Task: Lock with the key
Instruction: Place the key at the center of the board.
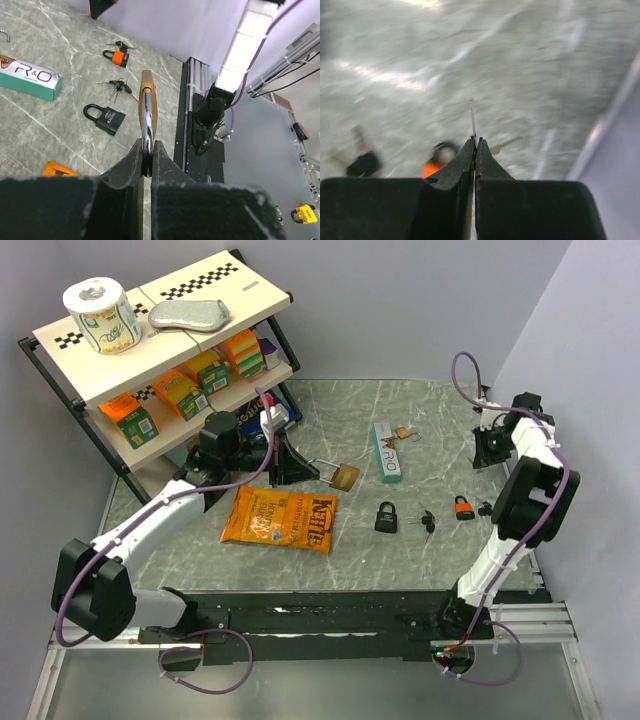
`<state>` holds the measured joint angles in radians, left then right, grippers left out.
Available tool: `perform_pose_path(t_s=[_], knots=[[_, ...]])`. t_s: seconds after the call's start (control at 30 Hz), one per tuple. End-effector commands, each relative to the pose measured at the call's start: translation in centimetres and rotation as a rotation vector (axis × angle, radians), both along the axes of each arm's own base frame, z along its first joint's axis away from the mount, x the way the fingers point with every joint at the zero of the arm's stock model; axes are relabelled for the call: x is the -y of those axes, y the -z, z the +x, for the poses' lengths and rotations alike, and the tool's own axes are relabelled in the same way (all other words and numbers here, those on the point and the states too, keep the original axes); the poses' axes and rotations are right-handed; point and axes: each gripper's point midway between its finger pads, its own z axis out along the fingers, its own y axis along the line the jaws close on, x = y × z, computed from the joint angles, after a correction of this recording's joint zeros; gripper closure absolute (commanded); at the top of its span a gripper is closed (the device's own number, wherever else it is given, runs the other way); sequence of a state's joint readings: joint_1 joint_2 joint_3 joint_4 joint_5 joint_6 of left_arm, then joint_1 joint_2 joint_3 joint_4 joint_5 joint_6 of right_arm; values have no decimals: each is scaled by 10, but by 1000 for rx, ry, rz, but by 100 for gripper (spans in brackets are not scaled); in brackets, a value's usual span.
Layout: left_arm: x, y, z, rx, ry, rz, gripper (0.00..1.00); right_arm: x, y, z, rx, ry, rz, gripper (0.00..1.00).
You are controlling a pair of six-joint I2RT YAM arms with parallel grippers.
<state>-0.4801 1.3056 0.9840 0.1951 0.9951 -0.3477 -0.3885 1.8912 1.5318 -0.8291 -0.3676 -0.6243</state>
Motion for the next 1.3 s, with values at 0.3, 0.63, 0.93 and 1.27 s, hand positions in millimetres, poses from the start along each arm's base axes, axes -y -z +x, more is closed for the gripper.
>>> perform_pose_path(t_s=[0.3, 0.63, 0.93, 1.27], knots=[[5, -23, 14, 135, 23, -23, 99, 57, 32, 69, 2, 141, -116, 100], [3, -11, 20, 100, 9, -13, 99, 65, 42, 84, 4, 141, -124, 52], [4, -8, 23, 12, -13, 9, 99, -8, -33, 68, 161, -47, 54, 24], [9, -1, 28, -267, -78, 26, 99, -200, -155, -19, 531, -527, 127, 1]])
